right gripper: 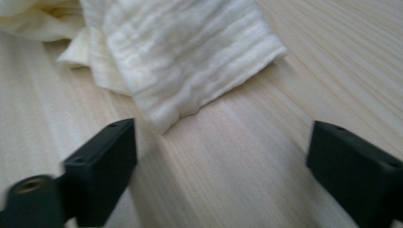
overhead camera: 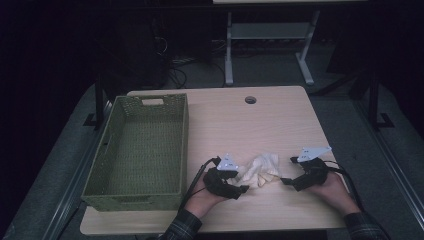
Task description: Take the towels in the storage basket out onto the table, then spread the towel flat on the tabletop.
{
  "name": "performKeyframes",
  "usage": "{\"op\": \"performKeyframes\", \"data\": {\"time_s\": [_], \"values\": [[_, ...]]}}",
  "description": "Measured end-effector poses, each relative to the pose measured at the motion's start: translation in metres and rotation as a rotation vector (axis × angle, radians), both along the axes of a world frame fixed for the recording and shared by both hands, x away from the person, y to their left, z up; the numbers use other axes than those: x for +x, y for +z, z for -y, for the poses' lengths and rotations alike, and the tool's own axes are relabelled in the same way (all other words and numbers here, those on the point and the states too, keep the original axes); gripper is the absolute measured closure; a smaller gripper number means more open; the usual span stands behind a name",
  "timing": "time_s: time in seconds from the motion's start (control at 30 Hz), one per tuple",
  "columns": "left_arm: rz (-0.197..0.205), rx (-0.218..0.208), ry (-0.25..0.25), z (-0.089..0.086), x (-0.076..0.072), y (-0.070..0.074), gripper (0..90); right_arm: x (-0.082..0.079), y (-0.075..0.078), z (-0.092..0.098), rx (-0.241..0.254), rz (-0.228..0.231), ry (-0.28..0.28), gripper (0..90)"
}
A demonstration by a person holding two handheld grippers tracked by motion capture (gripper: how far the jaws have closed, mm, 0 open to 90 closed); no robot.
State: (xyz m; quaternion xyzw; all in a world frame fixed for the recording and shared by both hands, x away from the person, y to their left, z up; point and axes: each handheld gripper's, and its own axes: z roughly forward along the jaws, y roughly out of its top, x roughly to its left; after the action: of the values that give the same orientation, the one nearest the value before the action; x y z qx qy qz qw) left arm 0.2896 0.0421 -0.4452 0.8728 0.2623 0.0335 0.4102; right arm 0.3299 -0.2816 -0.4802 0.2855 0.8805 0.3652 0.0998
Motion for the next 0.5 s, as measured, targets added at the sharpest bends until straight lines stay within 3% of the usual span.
{"op": "performKeyframes", "data": {"time_s": [0.13,0.33,0.5], "values": [[0.000,0.025,0.007,0.001,0.001,-0.004,38.3,-0.001,0.004,0.001,0.000,-0.020,0.011,19.0],[-0.006,0.062,-0.004,0.005,0.000,-0.009,44.9,-0.007,0.012,-0.002,0.071,-0.013,0.086,31.1],[-0.015,0.073,-0.010,0.007,0.000,-0.012,50.3,-0.007,0.009,-0.009,0.067,-0.026,0.116,35.5]]}}
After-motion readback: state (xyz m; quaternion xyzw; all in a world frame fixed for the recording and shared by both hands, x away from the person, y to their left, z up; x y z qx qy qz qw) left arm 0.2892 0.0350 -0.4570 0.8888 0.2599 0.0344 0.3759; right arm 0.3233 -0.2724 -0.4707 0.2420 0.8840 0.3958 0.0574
